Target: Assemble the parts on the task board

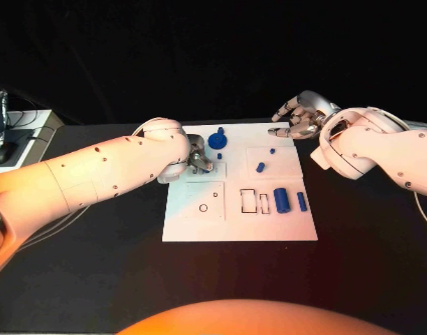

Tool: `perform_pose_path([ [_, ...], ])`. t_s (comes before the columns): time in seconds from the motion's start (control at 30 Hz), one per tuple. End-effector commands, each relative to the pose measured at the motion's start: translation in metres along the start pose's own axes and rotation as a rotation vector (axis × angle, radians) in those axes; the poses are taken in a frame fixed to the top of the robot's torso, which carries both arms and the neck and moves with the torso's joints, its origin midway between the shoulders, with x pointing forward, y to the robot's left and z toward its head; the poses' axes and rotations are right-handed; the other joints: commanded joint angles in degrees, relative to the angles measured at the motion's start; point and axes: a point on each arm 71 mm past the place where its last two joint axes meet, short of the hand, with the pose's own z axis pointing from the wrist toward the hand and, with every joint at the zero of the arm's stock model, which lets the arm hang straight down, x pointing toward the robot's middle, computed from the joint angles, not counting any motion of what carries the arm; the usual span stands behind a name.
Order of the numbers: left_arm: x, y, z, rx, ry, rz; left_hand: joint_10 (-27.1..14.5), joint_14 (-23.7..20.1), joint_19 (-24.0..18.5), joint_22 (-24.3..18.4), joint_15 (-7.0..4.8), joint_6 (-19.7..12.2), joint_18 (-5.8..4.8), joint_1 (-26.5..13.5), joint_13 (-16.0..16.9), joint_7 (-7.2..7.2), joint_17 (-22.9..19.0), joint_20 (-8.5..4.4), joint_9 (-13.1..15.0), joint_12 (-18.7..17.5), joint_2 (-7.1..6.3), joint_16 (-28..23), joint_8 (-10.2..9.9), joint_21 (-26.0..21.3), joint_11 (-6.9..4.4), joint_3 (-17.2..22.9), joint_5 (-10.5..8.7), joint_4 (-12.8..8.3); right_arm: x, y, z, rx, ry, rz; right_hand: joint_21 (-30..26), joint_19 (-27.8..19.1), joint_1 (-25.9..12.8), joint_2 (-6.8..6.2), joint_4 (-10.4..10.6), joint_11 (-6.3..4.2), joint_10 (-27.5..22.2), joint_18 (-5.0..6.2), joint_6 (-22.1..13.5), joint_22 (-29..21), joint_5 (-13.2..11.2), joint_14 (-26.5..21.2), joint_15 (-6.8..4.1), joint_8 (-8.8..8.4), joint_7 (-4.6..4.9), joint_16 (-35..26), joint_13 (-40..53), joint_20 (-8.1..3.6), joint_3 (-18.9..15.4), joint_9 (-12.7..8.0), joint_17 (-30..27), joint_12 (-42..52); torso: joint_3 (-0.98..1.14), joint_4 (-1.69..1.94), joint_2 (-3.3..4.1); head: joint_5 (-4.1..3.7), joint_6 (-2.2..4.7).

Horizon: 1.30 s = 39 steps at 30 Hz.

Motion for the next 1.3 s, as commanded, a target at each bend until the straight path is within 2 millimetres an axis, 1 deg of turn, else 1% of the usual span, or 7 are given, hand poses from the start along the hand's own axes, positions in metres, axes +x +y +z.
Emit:
perform_pose_path([
  [0.03,0.0121,0.0073,0.0046,-0.032,0.06,0.011,-0.5,5.9,0.3,-0.1,0.1,-0.2,-0.47,-1.6,-0.1,-0.14,14.4,0.2,-0.3,-0.4,-0.56,-0.2,-0.4,-0.4,0.0,-0.2,-0.19,-0.3,0.0009,0.0009,0.0,-0.009,0.009,-0.01,-0.1,5.1,-0.6,-0.18,0.0,-0.12,1.7,-0.33,-0.3,13.7,0.2,5.9,-0.15,0.09,-0.06,0.0,11.0,-0.2,0.4,0.1,14.4,0.0,0.04,-0.05,-0.03,0.1,-0.07],
  [0.2,0.0122,0.0074,0.005,-0.033,0.063,0.011,-0.5,6.0,0.3,0.0,0.09,0.2,-0.48,-2.8,0.1,-0.16,14.4,0.19,-0.5,-0.3,-1.04,-0.2,-0.7,-0.4,0.0,-2.1,-0.15,1.4,0.0008,0.0008,-0.0001,-0.009,0.008,-0.01,-0.1,5.1,-0.6,-0.18,0.0,-0.12,1.7,-0.33,-0.3,13.7,0.2,5.9,-0.15,0.09,-0.06,0.0,11.0,-0.2,0.4,0.1,14.4,0.0,0.06,-0.05,-0.05,0.14,-0.04],
  [0.53,0.0126,0.0073,0.0053,-0.033,0.07,0.013,-0.4,6.0,0.3,0.0,0.05,0.5,-0.49,-3.3,0.2,-0.22,14.4,0.15,-0.6,-0.2,-2.02,-0.2,-0.9,-0.4,-0.04,-4.3,-0.13,2.5,0.0006,0.0005,-0.0002,-0.008,0.008,-0.01,-0.1,5.1,-0.6,-0.18,0.0,-0.12,1.7,-0.33,-0.3,13.7,0.2,5.9,-0.15,0.09,-0.06,0.0,11.0,-0.2,0.4,0.1,14.4,0.0,0.02,-0.04,-0.01,0.12,0.1],
  [0.7,0.0126,0.0073,0.0055,-0.033,0.069,0.012,-0.4,6.0,0.3,0.0,0.04,0.7,-0.49,-3.6,0.2,-0.22,14.4,0.14,-0.6,-0.2,-2.49,-0.2,-1.0,-0.4,-0.04,-5.9,-0.13,3.5,0.0006,0.0005,-0.0003,-0.008,0.008,-0.01,-0.1,5.1,-0.6,-0.18,0.0,-0.12,1.7,-0.33,-0.3,13.7,0.2,5.9,-0.15,0.09,-0.06,0.0,11.0,-0.2,0.4,0.1,14.4,0.0,0.0,-0.07,0.02,0.09,0.12],
  [0.73,0.0125,0.0073,0.0055,-0.034,0.069,0.012,-0.4,6.0,0.4,0.1,0.05,0.8,-0.5,-3.9,0.3,-0.21,14.5,0.14,-0.7,-0.1,-2.7,-0.2,-1.1,-0.4,-0.03,-6.9,-0.17,4.2,0.0006,0.0006,-0.0003,-0.009,0.008,-0.01,-0.1,5.1,-0.6,-0.18,0.0,-0.12,1.7,-0.33,-0.3,13.7,0.2,5.9,-0.15,0.09,-0.06,0.0,11.0,-0.2,0.4,0.1,14.4,0.0,0.01,-0.07,0.02,0.09,0.12],
  [0.87,0.0124,0.0075,0.0056,-0.034,0.068,0.012,-0.4,6.0,0.4,0.1,0.04,0.9,-0.5,-3.9,0.3,-0.22,14.5,0.13,-0.7,-0.1,-2.83,-0.2,-1.1,-0.4,-0.03,-8.0,-0.19,4.7,0.0007,0.0007,-0.0004,-0.009,0.008,-0.01,-0.1,5.1,-0.6,-0.18,0.0,-0.12,1.7,-0.33,-0.3,13.7,0.2,5.9,-0.15,0.09,-0.06,0.0,11.0,-0.2,0.4,0.1,14.4,0.0,0.01,-0.04,0.03,0.05,0.11],
  [1.3,0.0114,0.0091,0.0063,-0.041,0.061,0.02,-0.3,6.0,0.4,0.2,-0.02,1.2,-0.5,-3.1,0.5,-0.3,14.5,0.06,-0.8,0.0,-3.94,-0.2,-1.5,-0.5,-0.1,-14.7,-0.27,8.0,0.0005,0.0005,-0.0009,-0.009,0.008,-0.01,-0.1,5.1,-0.6,-0.18,0.0,-0.12,1.7,-0.33,-0.3,13.7,0.2,5.9,-0.15,0.09,-0.06,0.0,11.0,-0.2,0.4,0.1,14.4,0.0,0.0,-0.06,-0.01,0.14,0.14],
])
